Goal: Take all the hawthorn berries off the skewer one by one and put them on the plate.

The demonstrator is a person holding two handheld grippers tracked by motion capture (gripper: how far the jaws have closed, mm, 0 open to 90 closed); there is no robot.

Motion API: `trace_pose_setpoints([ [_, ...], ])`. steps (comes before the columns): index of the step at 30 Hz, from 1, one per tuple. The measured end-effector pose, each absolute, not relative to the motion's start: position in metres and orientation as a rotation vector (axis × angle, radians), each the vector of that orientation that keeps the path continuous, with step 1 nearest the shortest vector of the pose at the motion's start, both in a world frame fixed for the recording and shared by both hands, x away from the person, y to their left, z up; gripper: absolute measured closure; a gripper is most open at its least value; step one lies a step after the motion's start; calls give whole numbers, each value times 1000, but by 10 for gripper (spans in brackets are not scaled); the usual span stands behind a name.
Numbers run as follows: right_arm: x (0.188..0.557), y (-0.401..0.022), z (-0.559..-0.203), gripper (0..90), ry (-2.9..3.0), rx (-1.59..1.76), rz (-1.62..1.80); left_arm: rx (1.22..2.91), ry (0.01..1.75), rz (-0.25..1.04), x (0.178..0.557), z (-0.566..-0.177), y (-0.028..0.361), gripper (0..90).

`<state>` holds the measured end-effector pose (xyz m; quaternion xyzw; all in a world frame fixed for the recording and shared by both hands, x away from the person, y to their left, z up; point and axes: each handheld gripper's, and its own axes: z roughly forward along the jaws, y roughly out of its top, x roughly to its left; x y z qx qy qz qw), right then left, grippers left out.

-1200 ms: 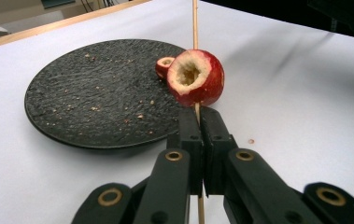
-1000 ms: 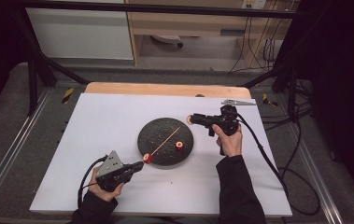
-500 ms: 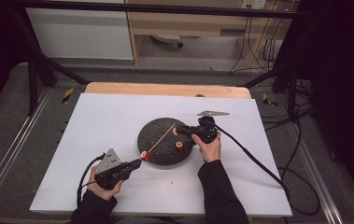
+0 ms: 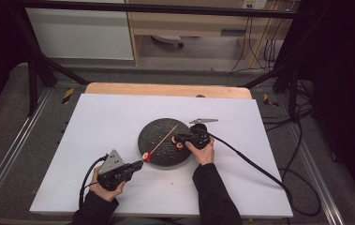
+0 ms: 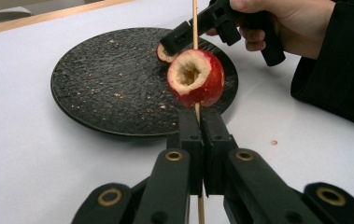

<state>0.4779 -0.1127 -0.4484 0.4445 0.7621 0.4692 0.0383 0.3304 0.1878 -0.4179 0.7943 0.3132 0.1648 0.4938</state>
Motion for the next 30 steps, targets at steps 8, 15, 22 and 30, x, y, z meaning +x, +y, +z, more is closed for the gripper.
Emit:
trace_pose_setpoints([
  [8, 468, -121, -422, 529, 2295, 1295, 1492, 1926, 766, 401, 331, -418, 186, 881],
  [15, 462, -122, -416, 413, 2274, 1253, 1525, 1930, 763, 402, 330, -418, 184, 880],
  [22, 441, -121, -405, 159, 2299, 1156, 1578, 1931, 761, 407, 329, -418, 182, 880],
  [30, 413, -116, -402, 74, 2419, 1048, 1598, 1940, 750, 398, 329, -419, 173, 881],
])
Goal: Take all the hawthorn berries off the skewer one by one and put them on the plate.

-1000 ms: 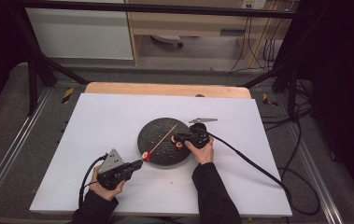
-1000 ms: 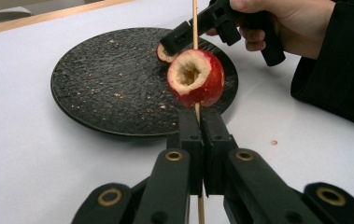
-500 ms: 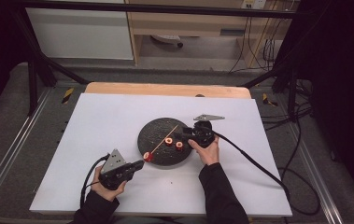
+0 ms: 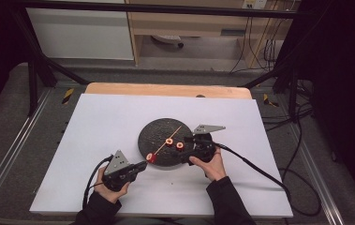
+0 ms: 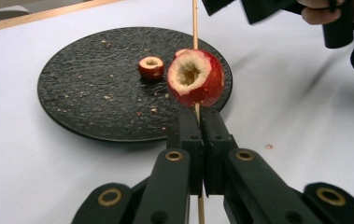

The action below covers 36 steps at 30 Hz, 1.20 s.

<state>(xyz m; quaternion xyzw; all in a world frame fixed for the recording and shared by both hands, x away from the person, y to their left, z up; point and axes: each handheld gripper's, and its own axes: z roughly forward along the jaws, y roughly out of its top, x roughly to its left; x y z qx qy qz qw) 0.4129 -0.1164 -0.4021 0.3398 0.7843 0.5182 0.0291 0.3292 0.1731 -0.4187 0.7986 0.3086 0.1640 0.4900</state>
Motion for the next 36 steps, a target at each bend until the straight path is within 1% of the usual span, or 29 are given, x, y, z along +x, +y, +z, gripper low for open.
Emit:
trace_pose_setpoints([
  [10, 391, -111, -409, 96, 2547, 928, 1600, 1965, 688, 379, 327, -415, 151, 881],
  [15, 387, -109, -412, 156, 2587, 869, 1597, 1978, 645, 364, 325, -413, 139, 881],
  [17, 385, -109, -413, 185, 2597, 843, 1605, 1984, 632, 360, 324, -413, 136, 881],
  [20, 383, -109, -412, 255, 2610, 803, 1622, 1992, 617, 353, 323, -413, 132, 881],
  [30, 382, -108, -413, 524, 2635, 747, 1698, 1999, 594, 339, 322, -414, 130, 881],
  [32, 382, -108, -413, 566, 2647, 741, 1711, 1998, 590, 340, 321, -415, 130, 881],
  [36, 382, -109, -412, 598, 2664, 748, 1727, 1994, 585, 340, 321, -414, 132, 881],
])
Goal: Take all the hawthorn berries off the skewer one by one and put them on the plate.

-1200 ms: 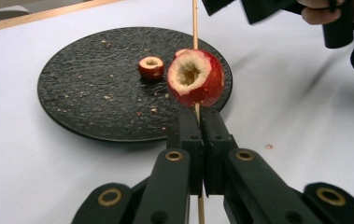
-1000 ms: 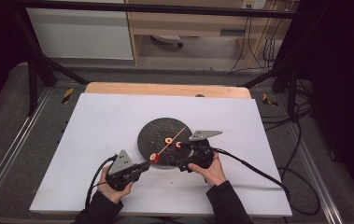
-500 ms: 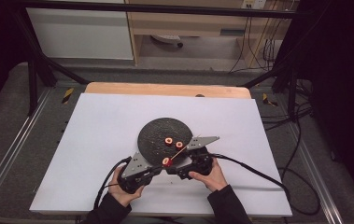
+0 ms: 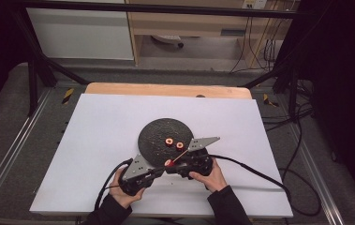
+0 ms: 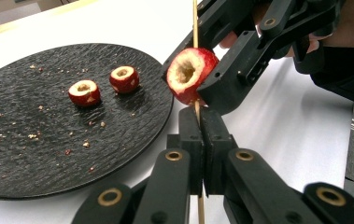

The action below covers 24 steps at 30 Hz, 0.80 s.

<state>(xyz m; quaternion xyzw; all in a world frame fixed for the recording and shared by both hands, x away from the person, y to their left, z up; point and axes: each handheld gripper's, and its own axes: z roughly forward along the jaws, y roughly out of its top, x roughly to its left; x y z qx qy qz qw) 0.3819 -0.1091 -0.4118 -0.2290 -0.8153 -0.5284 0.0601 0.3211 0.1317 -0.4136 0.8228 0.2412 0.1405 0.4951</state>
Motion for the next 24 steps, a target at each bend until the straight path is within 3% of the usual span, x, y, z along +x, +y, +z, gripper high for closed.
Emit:
trace_pose_setpoints([
  [24, 411, -129, -387, 601, -2428, -840, -1682, 1985, 618, 380, 320, -413, 161, 880],
])
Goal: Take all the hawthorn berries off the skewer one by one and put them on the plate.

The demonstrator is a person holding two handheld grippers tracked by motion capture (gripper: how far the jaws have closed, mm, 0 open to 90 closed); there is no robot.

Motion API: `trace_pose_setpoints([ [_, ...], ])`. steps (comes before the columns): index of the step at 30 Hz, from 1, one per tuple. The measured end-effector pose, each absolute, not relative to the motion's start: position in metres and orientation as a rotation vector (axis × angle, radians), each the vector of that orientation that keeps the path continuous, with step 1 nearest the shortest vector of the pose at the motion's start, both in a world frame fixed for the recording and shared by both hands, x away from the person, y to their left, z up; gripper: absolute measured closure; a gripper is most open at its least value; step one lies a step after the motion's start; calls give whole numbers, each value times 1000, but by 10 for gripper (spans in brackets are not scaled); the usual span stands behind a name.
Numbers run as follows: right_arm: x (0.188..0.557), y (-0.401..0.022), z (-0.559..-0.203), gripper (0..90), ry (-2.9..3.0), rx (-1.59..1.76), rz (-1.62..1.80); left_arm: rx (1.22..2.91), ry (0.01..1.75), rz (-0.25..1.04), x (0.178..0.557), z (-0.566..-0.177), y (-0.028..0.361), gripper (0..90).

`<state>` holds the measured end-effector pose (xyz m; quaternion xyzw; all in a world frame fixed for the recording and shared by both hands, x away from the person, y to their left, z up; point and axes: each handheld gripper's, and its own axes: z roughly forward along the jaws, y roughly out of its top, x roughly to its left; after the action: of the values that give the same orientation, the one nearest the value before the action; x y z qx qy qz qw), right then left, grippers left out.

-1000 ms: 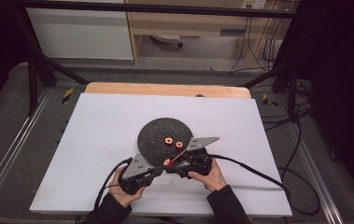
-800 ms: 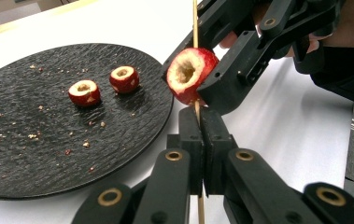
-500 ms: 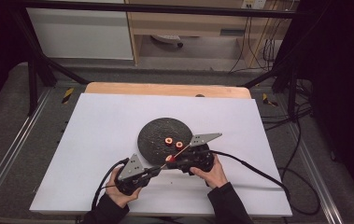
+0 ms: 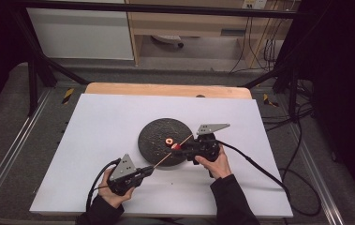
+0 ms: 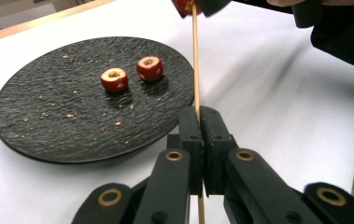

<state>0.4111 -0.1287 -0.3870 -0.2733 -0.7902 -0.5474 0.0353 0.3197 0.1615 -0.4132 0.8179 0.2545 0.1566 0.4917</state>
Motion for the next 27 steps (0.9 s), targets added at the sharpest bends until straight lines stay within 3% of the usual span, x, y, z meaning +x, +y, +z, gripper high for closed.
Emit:
trace_pose_setpoints([
  [27, 450, -157, -360, 602, -2456, -1069, -1755, 1973, 683, 415, 319, -421, 193, 881],
])
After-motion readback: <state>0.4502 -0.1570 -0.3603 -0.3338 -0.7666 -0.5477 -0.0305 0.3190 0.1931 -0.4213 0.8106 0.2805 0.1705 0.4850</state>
